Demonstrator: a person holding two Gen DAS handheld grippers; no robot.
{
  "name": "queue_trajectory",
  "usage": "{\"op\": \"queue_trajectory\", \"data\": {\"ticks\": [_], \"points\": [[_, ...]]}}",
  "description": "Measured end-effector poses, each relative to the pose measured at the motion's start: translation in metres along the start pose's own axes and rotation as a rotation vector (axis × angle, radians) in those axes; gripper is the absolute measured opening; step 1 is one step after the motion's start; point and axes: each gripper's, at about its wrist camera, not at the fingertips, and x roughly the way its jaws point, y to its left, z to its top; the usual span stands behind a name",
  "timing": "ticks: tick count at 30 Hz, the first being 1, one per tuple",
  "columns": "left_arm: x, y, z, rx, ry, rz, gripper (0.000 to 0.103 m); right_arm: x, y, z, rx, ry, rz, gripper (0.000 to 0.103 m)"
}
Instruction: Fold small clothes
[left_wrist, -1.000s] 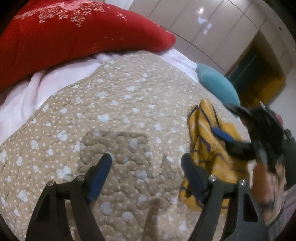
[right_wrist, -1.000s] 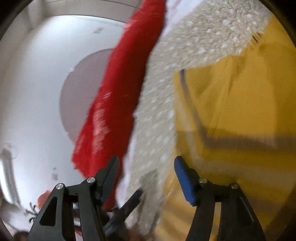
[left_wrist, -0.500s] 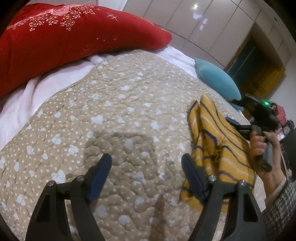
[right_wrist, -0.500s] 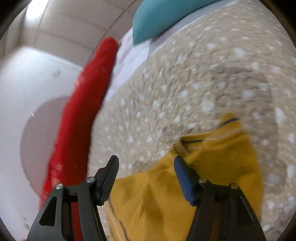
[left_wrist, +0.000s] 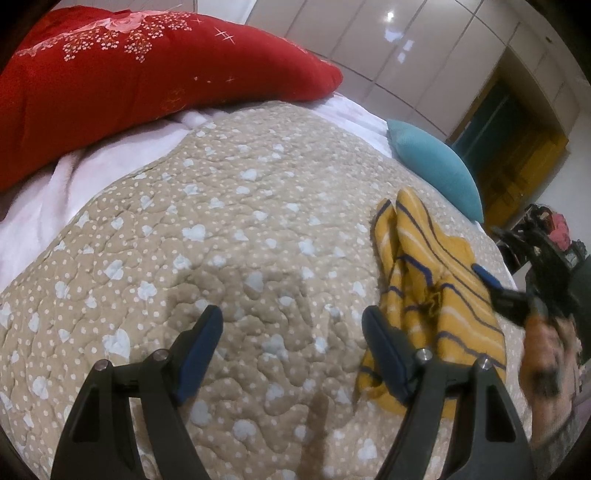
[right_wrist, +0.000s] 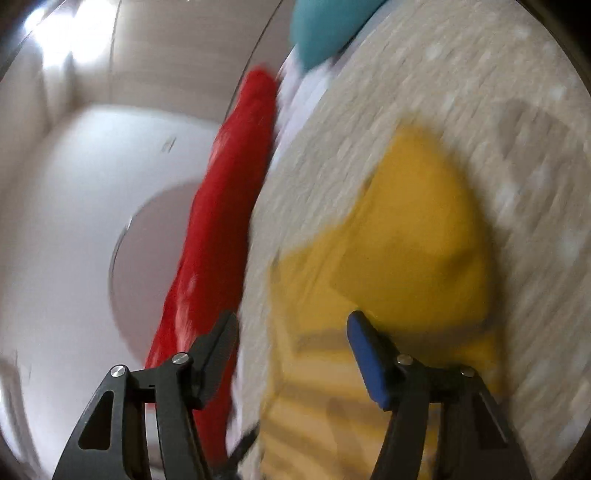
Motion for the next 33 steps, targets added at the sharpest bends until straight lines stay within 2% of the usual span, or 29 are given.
{"op": "queue_trajectory", "data": {"ticks": [1,3,4,7,11,14,16,17,19,21,26,28,30,32,33], "points": [[0.0,0.0,0.0,0.002,0.001,0.001,0.077,-0.004,-0.005,0.015,-0.006,-0.059,-0.091,0.068],[0.002,0.001,0.002,-0.007,0.006,-0.001,0.077,-0.012,-0.023,0.04,0.013,-0.147,-0.336,0.069],[0.002,0.001,0.002,-0.011,0.01,-0.004,0.077,-0.016,-0.033,0.042,0.054,-0.173,-0.398,0.071],[0.001,-0.002,0.004,0.003,0.011,-0.006,0.077,-0.037,-0.049,0.031,0.122,-0.176,-0.277,0.07],[-0.01,-0.015,0.001,0.055,-0.033,0.018,0.077,-0.069,-0.024,-0.023,-0.08,-0.092,-0.341,0.071],[-0.033,-0.036,-0.008,0.136,-0.137,0.075,0.077,-0.102,-0.009,-0.076,-0.185,-0.069,-0.368,0.073],[-0.051,-0.049,-0.02,0.172,-0.192,0.092,0.084,-0.129,-0.009,-0.118,-0.252,-0.068,-0.421,0.073],[-0.063,-0.055,-0.027,0.183,-0.218,0.098,0.087,-0.139,-0.007,-0.135,-0.292,-0.075,-0.447,0.073],[-0.087,-0.066,-0.042,0.208,-0.261,0.106,0.09,-0.161,0.007,-0.17,-0.433,-0.125,-0.569,0.073],[-0.118,-0.074,-0.06,0.226,-0.311,0.096,0.102,-0.177,0.022,-0.198,-0.563,-0.181,-0.66,0.075],[-0.201,-0.096,-0.082,0.279,-0.472,0.098,0.103,-0.215,0.056,-0.244,-0.768,-0.297,-0.812,0.082],[-0.232,-0.104,-0.085,0.287,-0.514,0.058,0.103,-0.232,0.066,-0.256,-0.805,-0.332,-0.821,0.087],[-0.252,-0.109,-0.088,0.282,-0.53,-0.001,0.103,-0.246,0.07,-0.267,-0.798,-0.356,-0.793,0.089],[-0.258,-0.114,-0.091,0.293,-0.514,-0.063,0.103,-0.251,0.068,-0.276,-0.775,-0.371,-0.766,0.09],[-0.255,-0.117,-0.094,0.306,-0.483,-0.068,0.103,-0.254,0.071,-0.283,-0.767,-0.378,-0.768,0.09]]}}
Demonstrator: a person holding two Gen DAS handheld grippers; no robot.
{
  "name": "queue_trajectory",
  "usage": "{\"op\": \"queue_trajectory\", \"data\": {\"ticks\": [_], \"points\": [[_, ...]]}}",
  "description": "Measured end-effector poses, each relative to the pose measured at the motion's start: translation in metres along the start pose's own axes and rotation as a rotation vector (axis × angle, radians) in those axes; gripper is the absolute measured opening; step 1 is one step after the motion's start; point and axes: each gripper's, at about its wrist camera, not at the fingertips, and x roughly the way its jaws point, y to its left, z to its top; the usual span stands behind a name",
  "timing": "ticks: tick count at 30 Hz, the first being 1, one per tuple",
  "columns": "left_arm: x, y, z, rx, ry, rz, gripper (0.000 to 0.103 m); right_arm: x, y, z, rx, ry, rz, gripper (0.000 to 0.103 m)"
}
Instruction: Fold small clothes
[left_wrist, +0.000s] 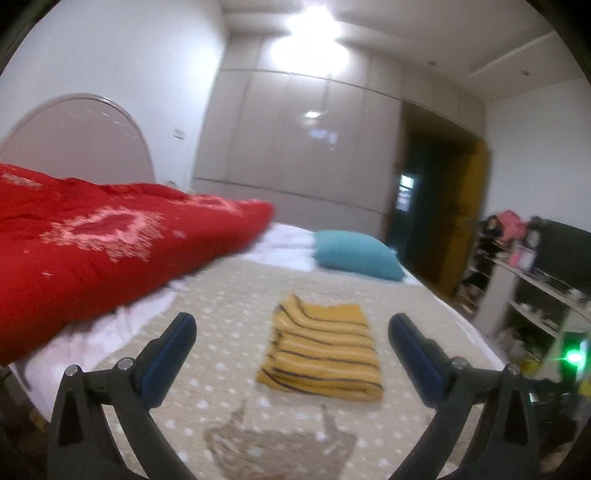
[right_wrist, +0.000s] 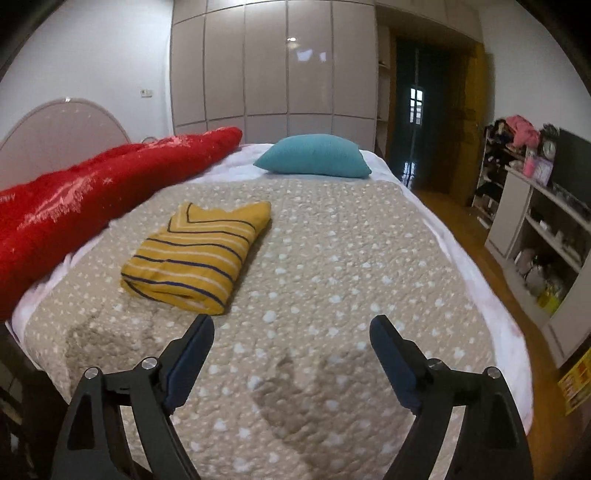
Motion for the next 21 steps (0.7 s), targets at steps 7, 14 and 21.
{"op": "queue_trajectory", "data": {"ticks": [7,14,21], "points": [[0.034,-0.021,-0.039,0.075,0.221,0.044,0.103,0.017,0.019,-0.024,0.05,0.09,-0.003,0.09],[0.056,-0.028,-0.07,0.134,0.401,0.125,0.103,0.02,0.045,-0.036,-0.032,0.089,-0.052,0.09],[0.054,-0.028,-0.075,0.154,0.407,0.135,0.103,0.019,0.043,-0.034,-0.009,0.091,-0.065,0.091]]}}
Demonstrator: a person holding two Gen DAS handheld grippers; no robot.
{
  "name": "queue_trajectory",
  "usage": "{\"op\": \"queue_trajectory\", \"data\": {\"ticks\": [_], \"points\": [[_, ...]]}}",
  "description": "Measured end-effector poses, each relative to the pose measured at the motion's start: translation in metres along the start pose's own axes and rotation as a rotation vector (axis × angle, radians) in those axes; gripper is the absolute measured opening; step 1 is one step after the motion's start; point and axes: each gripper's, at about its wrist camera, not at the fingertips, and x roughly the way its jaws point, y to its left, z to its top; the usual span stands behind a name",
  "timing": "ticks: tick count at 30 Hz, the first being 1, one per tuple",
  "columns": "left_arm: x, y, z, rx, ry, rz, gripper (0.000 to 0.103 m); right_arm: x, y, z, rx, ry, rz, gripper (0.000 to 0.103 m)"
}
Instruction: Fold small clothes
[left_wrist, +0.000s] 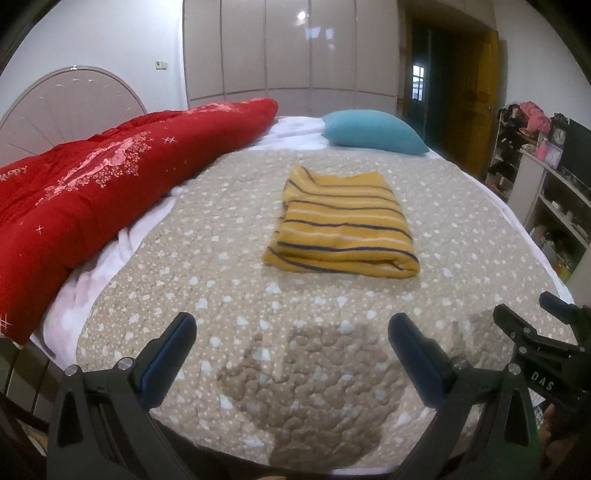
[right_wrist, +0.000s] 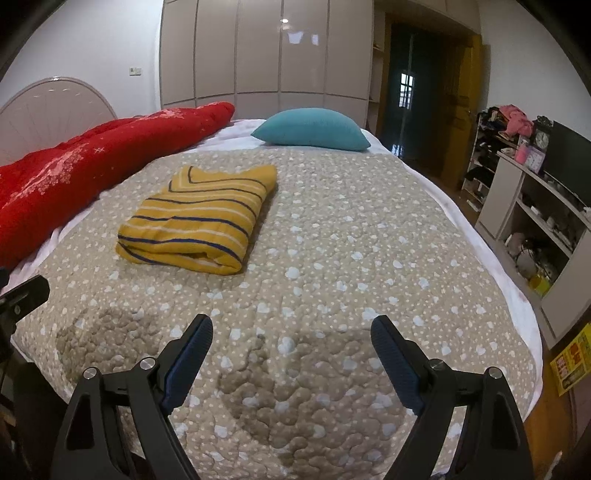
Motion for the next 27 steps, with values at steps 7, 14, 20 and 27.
{"op": "queue_trajectory", "data": {"ticks": [7,14,20,27], "points": [[0.012,-0.006,-0.007,0.015,0.05,-0.028,0.103,0.009,0.0,-0.003,0.008,0.031,-0.002,0.091],[0.03,-0.007,-0.016,0.003,0.109,-0.045,0.103,0.016,0.0,-0.009,0.008,0.048,0.002,0.091],[0.042,-0.002,-0.021,-0.019,0.129,-0.055,0.103,0.021,0.002,-0.014,0.007,0.065,-0.004,0.091],[0.059,0.004,-0.027,-0.037,0.161,-0.056,0.103,0.027,0.007,-0.02,-0.005,0.077,-0.002,0.091]]}}
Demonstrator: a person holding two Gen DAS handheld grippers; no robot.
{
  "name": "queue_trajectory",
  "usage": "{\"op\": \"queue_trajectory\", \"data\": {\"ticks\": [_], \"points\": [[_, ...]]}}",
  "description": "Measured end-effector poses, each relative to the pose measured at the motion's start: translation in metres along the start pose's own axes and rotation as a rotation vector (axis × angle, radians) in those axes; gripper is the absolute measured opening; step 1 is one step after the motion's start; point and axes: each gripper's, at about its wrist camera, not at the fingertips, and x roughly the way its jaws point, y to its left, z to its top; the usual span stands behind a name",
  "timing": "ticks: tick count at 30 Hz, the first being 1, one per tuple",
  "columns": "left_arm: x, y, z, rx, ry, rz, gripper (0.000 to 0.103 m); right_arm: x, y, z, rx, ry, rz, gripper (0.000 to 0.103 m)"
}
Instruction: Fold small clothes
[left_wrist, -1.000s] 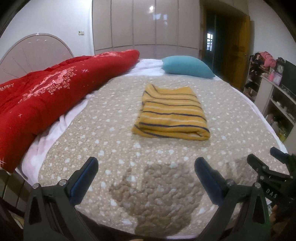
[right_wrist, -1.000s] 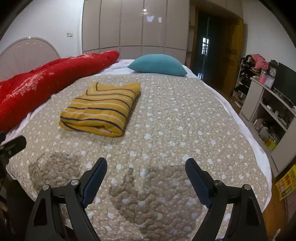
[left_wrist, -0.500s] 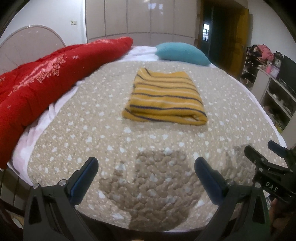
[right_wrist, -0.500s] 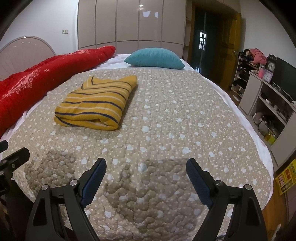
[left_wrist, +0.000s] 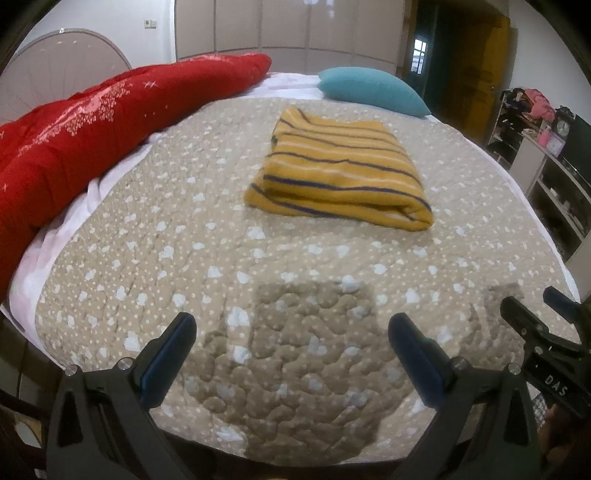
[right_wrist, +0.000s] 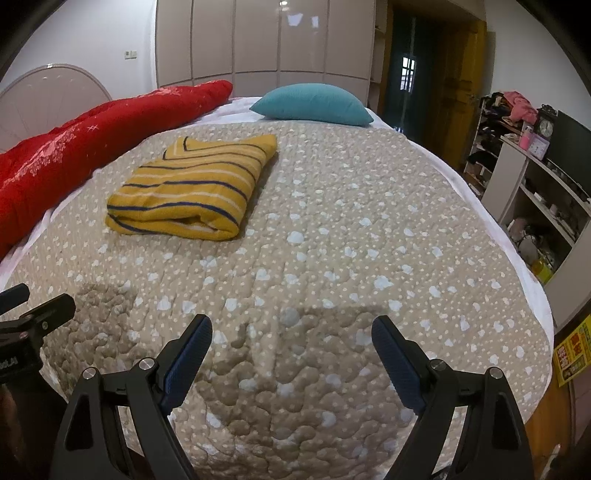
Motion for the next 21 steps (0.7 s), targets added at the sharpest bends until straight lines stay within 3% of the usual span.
{"op": "queue_trajectory", "data": {"ticks": [8,21], "points": [[0.007,0.007,0.001,-0.016,0.008,0.005,0.103,0.009,0.002,-0.006,0.004,0.019,-0.005,0.091],[-0.013,-0.001,0.004,0.022,-0.062,0.021,0.103,0.002,0.005,-0.004,-0.002,-0.027,-0.004,0.092]]}}
